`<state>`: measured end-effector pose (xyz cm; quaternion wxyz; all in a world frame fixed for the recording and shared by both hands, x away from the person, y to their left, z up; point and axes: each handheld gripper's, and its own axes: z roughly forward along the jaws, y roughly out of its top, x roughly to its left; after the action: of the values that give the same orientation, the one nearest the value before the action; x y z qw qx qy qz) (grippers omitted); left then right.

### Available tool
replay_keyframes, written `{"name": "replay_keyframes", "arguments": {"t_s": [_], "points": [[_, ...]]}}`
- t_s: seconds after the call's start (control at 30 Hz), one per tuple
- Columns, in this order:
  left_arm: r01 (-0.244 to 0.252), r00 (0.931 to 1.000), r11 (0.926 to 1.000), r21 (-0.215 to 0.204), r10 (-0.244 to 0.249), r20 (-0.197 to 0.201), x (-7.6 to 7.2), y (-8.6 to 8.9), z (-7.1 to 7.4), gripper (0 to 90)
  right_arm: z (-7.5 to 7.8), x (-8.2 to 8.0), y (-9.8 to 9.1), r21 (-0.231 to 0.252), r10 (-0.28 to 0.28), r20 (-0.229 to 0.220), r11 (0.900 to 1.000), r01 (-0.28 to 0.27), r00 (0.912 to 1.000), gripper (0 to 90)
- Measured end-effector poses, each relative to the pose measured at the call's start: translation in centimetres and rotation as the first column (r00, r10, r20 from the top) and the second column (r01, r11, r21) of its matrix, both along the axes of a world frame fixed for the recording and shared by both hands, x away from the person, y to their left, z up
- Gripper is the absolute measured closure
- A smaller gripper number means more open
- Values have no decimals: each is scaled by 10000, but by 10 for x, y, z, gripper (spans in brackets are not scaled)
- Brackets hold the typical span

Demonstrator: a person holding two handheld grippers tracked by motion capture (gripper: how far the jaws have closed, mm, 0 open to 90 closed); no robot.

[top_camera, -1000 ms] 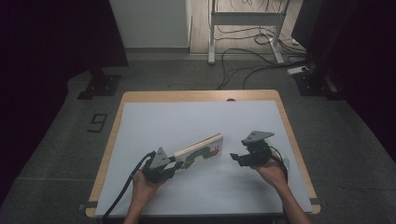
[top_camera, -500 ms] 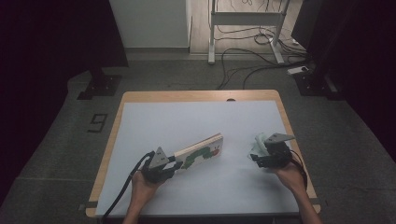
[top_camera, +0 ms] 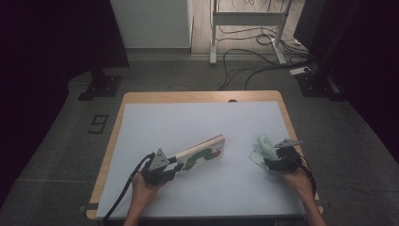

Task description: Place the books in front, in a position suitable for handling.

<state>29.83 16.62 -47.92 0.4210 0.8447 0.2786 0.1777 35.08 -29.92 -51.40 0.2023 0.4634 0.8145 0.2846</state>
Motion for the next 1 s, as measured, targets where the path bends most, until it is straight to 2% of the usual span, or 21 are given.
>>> {"name": "replay_keyframes", "arguments": {"t_s": [0.03,0.13,0.23,0.3,0.37,0.47,0.6,0.73,1.0], "points": [[1,10000,10000,-10,-1,-16,0,0,0,628,-2,0,-1,-20,-63,-29,10000,63,10000,359],[32,9999,9999,-102,-33,-118,0,2,-1,632,-4,0,-3,339,-235,-78,9991,237,9997,427],[18,9998,9998,-190,-22,-204,1,2,-1,632,-2,-2,-4,331,-386,-81,9987,389,9992,625],[28,9998,9999,-167,-32,-210,1,2,-2,632,-2,-2,-6,261,-418,-72,9988,420,9991,714],[24,9998,9999,-136,-27,-200,1,2,-2,632,-1,-2,-7,252,-438,-76,9987,439,9990,761],[27,9998,9999,-166,-30,-174,1,2,-2,634,2,-4,-7,302,-325,-124,9990,329,9994,772],[60,9998,9998,-177,-64,-179,1,2,-2,650,10,-9,-3,650,-64,-12,9979,65,10000,773],[56,9997,9996,-266,-62,-229,2,3,-2,663,19,-15,6,853,369,152,9956,-381,9992,773],[81,9997,9993,-354,-89,-242,1,3,0,683,32,-27,32,1154,1376,443,9831,-1418,9895,772]]}}
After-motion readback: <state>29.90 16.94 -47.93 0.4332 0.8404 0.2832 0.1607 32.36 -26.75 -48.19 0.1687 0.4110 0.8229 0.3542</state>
